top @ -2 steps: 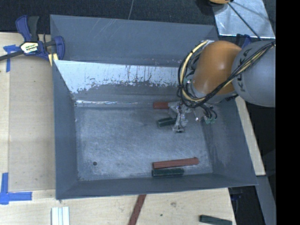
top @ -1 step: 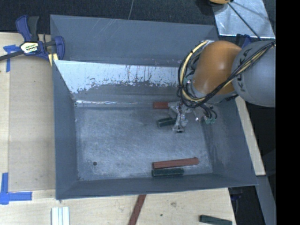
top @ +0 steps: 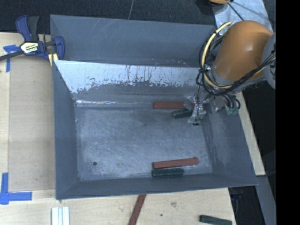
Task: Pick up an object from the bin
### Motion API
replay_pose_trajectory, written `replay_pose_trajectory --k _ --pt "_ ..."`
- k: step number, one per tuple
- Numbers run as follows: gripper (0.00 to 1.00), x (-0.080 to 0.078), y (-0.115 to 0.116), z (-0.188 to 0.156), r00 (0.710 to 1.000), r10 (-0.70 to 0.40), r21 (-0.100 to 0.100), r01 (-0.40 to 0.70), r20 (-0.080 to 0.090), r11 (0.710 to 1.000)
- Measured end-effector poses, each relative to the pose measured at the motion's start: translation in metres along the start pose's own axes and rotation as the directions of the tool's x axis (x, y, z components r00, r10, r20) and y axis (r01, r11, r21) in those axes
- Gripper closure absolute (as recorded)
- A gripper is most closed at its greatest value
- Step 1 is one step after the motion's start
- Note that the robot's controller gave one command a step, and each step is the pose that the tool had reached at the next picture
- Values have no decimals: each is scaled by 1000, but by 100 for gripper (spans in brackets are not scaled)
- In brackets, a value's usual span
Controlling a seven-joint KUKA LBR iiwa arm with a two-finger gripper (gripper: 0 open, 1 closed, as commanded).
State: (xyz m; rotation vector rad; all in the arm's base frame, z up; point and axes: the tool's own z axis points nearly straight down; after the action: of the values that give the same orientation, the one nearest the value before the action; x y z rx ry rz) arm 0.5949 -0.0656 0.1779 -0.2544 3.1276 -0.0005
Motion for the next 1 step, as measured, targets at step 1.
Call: replay_pose_trajectory --k 1 --pt "100 0 0 0 1000 1 0 -1 0 1000"
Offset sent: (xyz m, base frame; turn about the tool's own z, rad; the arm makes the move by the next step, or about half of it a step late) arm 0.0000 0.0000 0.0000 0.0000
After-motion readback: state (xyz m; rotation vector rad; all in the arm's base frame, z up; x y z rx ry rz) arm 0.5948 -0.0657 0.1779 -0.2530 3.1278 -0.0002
